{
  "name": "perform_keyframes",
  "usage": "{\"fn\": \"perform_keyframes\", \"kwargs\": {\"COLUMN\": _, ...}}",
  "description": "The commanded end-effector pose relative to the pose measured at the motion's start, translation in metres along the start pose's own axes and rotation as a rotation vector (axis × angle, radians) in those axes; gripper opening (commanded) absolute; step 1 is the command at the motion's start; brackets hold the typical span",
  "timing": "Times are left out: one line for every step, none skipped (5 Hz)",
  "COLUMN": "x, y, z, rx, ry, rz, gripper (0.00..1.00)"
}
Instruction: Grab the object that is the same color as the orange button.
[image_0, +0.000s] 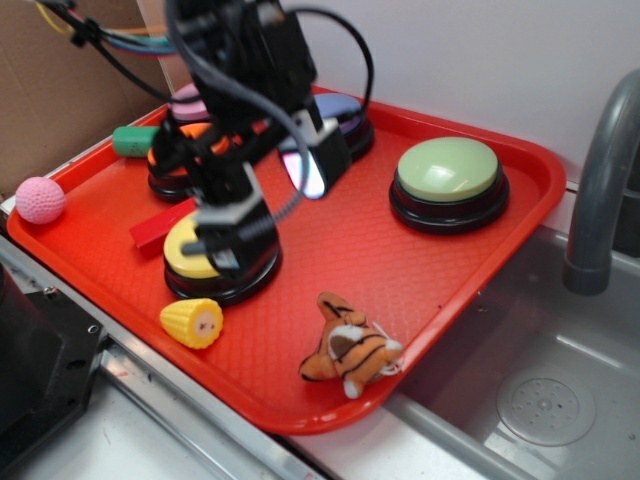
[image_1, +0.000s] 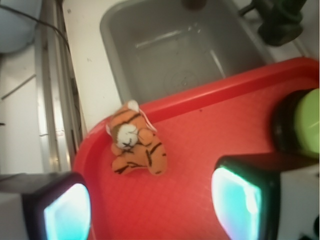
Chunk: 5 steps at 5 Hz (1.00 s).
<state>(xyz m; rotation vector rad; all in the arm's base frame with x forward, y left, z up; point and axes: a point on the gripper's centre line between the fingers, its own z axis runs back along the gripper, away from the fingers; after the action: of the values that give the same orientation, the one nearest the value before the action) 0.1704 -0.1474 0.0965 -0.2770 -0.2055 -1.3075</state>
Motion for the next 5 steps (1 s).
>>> {"fn": "perform_keyframes", "kwargs": {"x": 0.008, "y": -0.013, "z": -0.046, "rx": -0.031, "ry": -0.030, "rz": -0.148, "gripper": 1.00}}
{"fn": "perform_keyframes", "kwargs": {"x": 0.010, "y": -0.017, "z": -0.062, "rx": -0.038, "ry": -0.058, "rz": -0.193, "gripper": 1.00}}
{"fn": "perform_keyframes", "kwargs": {"x": 0.009, "y": -0.017, "z": -0.075, "rx": -0.071, "ry": -0.092, "rz": -0.158, "gripper": 1.00}}
{"fn": "perform_keyframes", "kwargs": {"x": 0.008, "y": -0.014, "z": -0.072, "rx": -0.035, "ry": -0.107, "rz": -0.149, "gripper": 0.00}}
{"fn": "perform_keyframes", "kwargs": {"x": 0.008, "y": -0.014, "z": -0.073, "rx": -0.030, "ry": -0.112, "rz": -0.144, "gripper": 0.00}}
